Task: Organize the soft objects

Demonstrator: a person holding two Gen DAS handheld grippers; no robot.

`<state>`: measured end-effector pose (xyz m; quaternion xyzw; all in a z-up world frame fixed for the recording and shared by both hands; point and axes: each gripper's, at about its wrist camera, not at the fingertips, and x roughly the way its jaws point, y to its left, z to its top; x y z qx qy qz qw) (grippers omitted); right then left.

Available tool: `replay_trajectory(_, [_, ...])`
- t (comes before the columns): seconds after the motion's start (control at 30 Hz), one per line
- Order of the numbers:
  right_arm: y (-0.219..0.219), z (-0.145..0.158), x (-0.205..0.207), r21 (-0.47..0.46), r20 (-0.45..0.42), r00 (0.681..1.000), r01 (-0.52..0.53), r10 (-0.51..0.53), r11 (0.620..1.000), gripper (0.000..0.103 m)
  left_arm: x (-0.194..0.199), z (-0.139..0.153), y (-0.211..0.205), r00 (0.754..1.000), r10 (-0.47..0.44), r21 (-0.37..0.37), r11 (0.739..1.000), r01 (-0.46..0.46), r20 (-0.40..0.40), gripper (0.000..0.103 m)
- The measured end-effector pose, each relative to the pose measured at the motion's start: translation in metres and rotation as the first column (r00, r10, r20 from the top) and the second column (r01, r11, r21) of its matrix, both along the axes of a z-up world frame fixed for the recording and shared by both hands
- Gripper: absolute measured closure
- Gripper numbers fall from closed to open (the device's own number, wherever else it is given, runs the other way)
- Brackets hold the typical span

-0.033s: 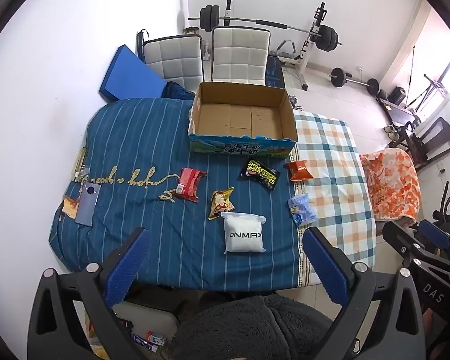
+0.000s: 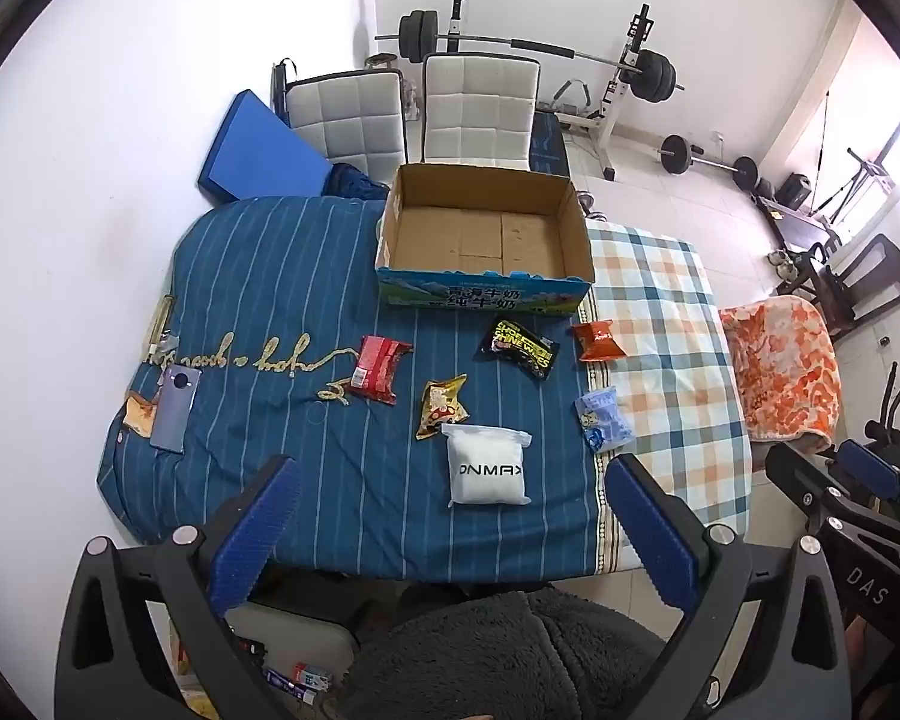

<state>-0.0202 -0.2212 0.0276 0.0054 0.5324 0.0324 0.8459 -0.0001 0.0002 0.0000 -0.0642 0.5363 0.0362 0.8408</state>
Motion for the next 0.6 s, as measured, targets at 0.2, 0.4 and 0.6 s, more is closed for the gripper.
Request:
replay_trajectory(0.2, [0.003,-0.001,-0.001,-0.002,-0.003,1.000,-0.007,0.007,1.000,0.012,0.002,0.003,-0.004,1.000,-0.008,0.004,1.000,0.008,-0.002,0.000])
replay_trajectory(0.4, [-0.007,0.004,-0.003,0.001,0.002,1.000,0.008,-0.008,1.000,0.012,0.002,0.000,-0.008,1.000,-0.006,0.011,1.000,0.006,-0.003,0.000])
replay_trajectory(0.6, [-0.016,-0.001,-0.005,0.010,0.000,1.000,0.011,-0.011,1.000,0.012,0.002,0.002,-0.010,1.000,-0.002,0.011,1.000,0.002,0.000,0.000])
